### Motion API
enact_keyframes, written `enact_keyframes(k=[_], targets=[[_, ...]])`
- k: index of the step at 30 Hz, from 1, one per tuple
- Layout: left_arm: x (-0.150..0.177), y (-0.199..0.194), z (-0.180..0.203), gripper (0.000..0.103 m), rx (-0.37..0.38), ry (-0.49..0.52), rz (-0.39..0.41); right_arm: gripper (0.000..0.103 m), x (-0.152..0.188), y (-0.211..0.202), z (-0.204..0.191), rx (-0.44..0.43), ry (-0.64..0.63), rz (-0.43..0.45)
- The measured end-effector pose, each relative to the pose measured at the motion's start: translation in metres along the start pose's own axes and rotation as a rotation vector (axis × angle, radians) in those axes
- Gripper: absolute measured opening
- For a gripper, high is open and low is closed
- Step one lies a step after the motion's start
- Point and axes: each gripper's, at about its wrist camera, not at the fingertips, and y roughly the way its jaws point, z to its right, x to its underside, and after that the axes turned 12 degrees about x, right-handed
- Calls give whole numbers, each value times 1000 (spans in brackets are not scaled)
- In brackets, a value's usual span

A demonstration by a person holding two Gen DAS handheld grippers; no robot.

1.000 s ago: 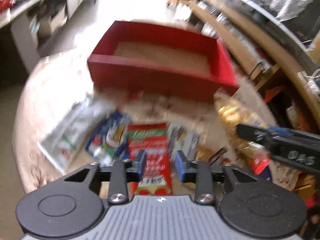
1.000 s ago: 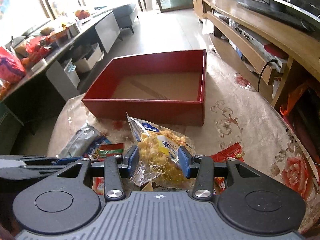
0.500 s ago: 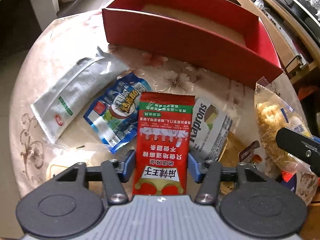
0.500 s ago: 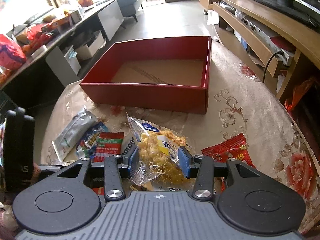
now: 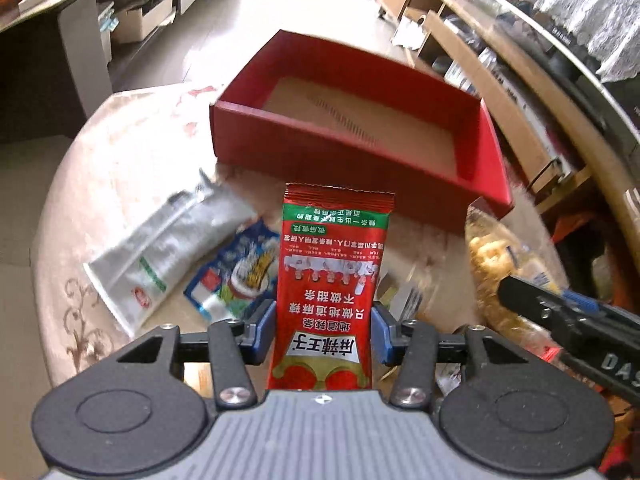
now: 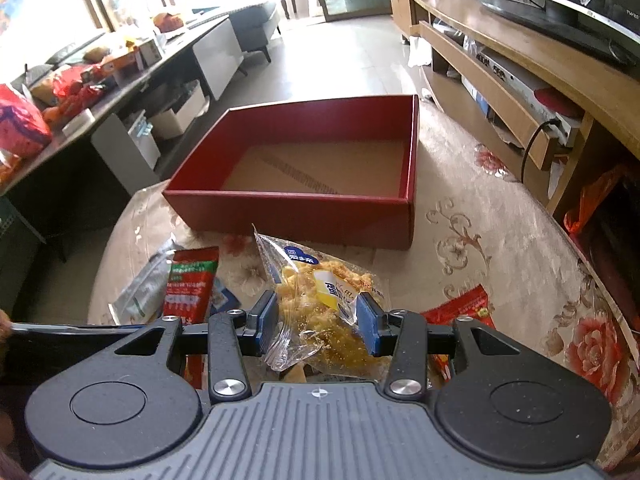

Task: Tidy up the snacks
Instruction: 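Lift the red wafer packet with the left tool while the right tool lifts the egg-cake bag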

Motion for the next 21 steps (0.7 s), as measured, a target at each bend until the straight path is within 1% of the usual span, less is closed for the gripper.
enact_keyframes(k=[5, 12, 13, 14, 15, 18, 20, 21], targets=[[-24, -4, 8, 48, 27, 22, 50, 51, -14, 3, 0, 9, 26, 30], [-69, 10, 11, 48, 42, 3, 93, 50, -43, 24, -5, 18, 61, 51], [-75, 13, 12, 48, 41, 3, 99, 39, -48, 26, -6, 12, 61, 58], [-81, 15, 13, 48, 40, 3, 104, 34, -54, 28, -7, 3, 67, 62], [-88, 19, 14, 48, 36, 6, 106, 34, -60, 32, -7, -9, 74, 67], [-100, 35, 12, 48, 26, -5, 91, 33, -70, 47, -8, 11, 85, 62], [-101, 41, 7, 48, 45, -29, 56, 34, -70, 56, -6, 2, 87, 30], [-100, 42, 5, 48, 60, -30, 37, 37, -67, 58, -7, -7, 66, 0]])
